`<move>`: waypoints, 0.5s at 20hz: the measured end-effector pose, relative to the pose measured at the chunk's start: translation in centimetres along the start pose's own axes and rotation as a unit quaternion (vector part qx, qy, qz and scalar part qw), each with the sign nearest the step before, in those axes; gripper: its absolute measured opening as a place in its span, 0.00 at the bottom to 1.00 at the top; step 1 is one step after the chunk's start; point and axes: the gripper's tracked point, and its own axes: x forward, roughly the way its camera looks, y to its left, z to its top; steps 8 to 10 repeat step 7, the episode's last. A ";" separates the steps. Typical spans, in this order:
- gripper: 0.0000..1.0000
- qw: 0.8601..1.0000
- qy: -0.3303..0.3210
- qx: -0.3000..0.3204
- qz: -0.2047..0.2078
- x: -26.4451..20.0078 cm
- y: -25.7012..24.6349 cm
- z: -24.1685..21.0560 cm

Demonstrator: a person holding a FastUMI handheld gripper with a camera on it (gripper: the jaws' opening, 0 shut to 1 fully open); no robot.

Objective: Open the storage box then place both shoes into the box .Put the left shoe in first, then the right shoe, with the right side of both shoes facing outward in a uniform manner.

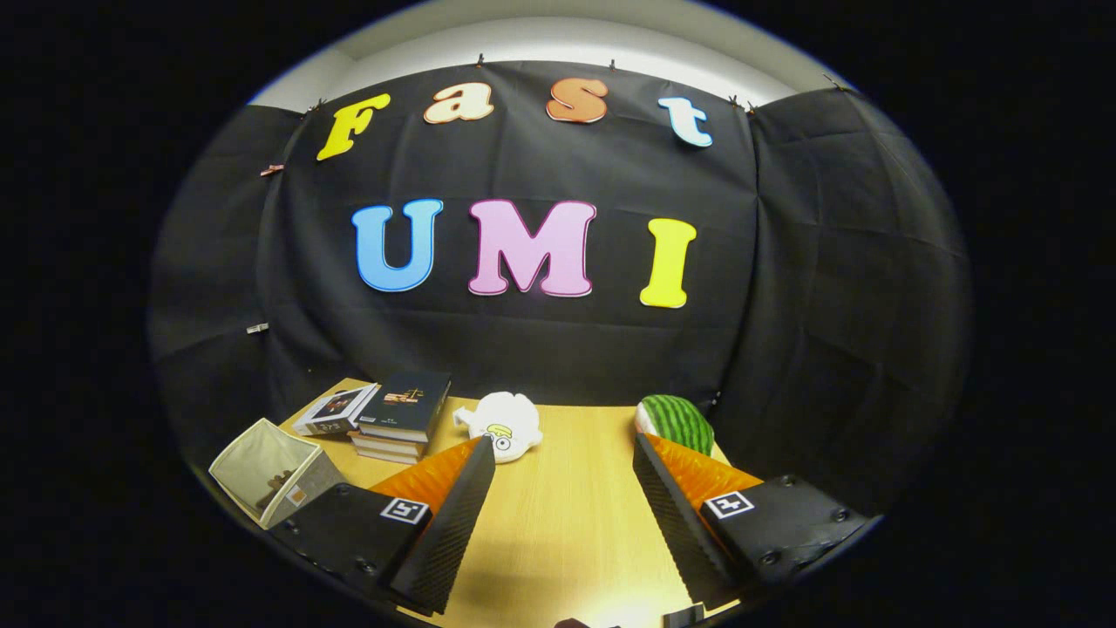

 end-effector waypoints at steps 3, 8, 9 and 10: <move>0.98 1.000 -0.016 -0.022 -0.001 -0.9 -1.1 0.7; 0.98 0.999 -0.019 -0.028 -0.001 -2.0 -2.0 0.7; 0.98 0.999 -0.019 -0.028 -0.001 -2.0 -2.0 0.7; 0.98 0.999 -0.019 -0.028 -0.001 -2.0 -2.0 0.7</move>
